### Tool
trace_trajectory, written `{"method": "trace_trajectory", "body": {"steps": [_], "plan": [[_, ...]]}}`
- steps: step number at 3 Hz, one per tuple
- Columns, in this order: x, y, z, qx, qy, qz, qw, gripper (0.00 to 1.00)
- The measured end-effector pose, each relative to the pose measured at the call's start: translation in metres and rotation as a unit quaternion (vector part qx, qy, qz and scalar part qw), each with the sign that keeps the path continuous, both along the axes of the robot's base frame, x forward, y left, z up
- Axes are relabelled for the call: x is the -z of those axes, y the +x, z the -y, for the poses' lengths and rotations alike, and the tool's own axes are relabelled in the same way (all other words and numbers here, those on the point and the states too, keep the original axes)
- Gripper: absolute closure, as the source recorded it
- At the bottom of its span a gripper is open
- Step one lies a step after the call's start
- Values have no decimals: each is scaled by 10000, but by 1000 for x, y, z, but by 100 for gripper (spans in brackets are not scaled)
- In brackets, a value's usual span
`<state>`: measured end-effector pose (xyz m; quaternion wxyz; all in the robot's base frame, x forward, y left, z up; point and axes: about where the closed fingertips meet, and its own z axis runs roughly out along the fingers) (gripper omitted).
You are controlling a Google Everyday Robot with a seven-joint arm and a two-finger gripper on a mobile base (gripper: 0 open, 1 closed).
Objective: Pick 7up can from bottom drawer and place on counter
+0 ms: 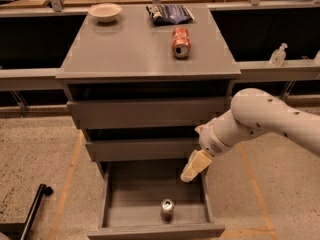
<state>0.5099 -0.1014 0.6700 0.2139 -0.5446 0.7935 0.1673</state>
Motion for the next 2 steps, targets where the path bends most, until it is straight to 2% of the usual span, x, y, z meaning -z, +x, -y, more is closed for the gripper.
{"method": "trace_trajectory", "body": {"steps": [1,2], "plan": [[0,0,0,7,9,-8,10000,0],[22,4,-5,120,73,-88,9999,0]]}}
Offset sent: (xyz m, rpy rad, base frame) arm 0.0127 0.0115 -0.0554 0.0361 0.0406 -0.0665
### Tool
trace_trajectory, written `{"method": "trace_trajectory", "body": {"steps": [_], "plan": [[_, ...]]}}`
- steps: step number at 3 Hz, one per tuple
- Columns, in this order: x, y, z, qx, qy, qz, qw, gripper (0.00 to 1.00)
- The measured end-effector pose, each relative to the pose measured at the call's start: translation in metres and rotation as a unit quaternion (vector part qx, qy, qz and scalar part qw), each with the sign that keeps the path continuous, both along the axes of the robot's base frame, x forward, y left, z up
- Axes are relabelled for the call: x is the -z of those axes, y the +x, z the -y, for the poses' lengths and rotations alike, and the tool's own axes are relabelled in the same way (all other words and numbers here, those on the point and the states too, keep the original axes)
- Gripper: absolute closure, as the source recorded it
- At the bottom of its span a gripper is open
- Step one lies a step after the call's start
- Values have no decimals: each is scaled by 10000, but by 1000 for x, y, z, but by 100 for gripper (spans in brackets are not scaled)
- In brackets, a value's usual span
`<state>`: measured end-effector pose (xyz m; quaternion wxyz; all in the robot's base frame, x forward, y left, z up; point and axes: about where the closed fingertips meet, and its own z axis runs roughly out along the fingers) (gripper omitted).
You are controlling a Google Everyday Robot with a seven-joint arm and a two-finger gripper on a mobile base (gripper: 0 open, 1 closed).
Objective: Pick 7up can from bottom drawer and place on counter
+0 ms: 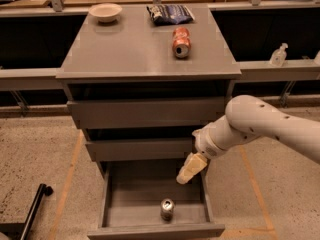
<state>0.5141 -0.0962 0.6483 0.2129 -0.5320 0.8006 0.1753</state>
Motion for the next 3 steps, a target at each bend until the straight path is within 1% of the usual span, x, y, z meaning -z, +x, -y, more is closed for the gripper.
{"method": "trace_trajectory", "body": {"steps": [1,2,3], "plan": [[46,11,-8,74,-41,-241,9997,0],[115,18,-17,83,-66,-669,9977,0],[115,18,-17,83,-66,-669,9977,0]]}}
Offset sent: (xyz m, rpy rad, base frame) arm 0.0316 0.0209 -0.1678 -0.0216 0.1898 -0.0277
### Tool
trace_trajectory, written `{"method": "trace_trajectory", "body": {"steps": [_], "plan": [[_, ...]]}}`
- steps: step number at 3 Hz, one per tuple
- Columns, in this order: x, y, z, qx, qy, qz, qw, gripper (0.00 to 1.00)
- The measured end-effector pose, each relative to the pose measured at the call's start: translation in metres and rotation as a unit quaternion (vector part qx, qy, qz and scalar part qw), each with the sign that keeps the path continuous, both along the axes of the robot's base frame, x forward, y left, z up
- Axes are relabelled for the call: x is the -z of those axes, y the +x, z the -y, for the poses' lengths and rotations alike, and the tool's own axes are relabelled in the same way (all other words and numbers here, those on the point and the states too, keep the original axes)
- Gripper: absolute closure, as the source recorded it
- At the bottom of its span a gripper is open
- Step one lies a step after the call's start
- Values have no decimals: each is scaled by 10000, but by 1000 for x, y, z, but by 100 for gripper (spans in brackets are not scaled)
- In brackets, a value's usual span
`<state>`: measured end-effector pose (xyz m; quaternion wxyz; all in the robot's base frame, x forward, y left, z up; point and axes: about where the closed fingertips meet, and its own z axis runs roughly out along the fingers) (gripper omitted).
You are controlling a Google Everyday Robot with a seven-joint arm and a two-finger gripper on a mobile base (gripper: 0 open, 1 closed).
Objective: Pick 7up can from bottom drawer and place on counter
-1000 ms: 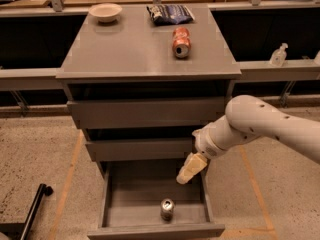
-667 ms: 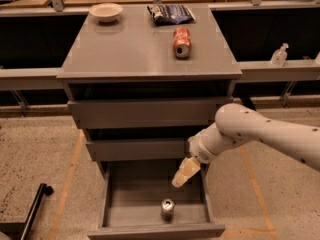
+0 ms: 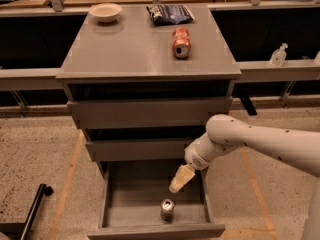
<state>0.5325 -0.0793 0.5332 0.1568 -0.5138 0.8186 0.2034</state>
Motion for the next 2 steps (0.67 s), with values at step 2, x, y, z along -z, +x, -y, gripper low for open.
{"method": "trace_trajectory", "body": {"steps": [2], "plan": [[61,8,-7,308,43,-358,9989,0]]}}
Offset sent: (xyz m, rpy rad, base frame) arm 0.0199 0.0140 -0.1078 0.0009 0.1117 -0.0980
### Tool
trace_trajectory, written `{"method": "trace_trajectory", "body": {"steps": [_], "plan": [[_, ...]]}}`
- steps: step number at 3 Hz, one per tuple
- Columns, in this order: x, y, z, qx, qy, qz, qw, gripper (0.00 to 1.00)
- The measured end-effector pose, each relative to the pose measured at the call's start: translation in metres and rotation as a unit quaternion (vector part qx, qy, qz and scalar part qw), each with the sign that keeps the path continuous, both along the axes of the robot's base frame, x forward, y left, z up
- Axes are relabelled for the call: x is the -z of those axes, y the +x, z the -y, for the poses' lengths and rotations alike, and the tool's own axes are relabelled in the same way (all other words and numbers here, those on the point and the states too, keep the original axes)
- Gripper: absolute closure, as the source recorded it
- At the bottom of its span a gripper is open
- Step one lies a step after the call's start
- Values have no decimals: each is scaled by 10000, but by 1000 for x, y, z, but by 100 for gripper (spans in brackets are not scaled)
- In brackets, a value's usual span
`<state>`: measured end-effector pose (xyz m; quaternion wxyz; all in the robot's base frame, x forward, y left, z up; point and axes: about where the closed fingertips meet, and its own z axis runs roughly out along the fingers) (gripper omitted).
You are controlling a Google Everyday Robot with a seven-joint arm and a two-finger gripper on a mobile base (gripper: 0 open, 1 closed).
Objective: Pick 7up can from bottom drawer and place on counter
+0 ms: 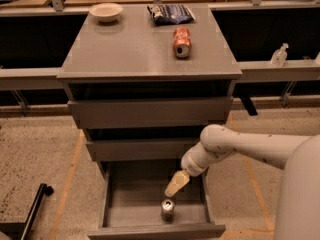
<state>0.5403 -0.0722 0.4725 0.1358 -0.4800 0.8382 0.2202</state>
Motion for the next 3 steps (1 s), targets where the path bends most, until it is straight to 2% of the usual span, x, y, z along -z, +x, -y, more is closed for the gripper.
{"method": "trace_trajectory", "body": {"steps": [1,2,3], "plan": [[39,8,-3,108,131,-93,9998,0],[91,11,-5,238,821,-314,9958,0],[95,8,-8,221,792,-354,9960,0]]}}
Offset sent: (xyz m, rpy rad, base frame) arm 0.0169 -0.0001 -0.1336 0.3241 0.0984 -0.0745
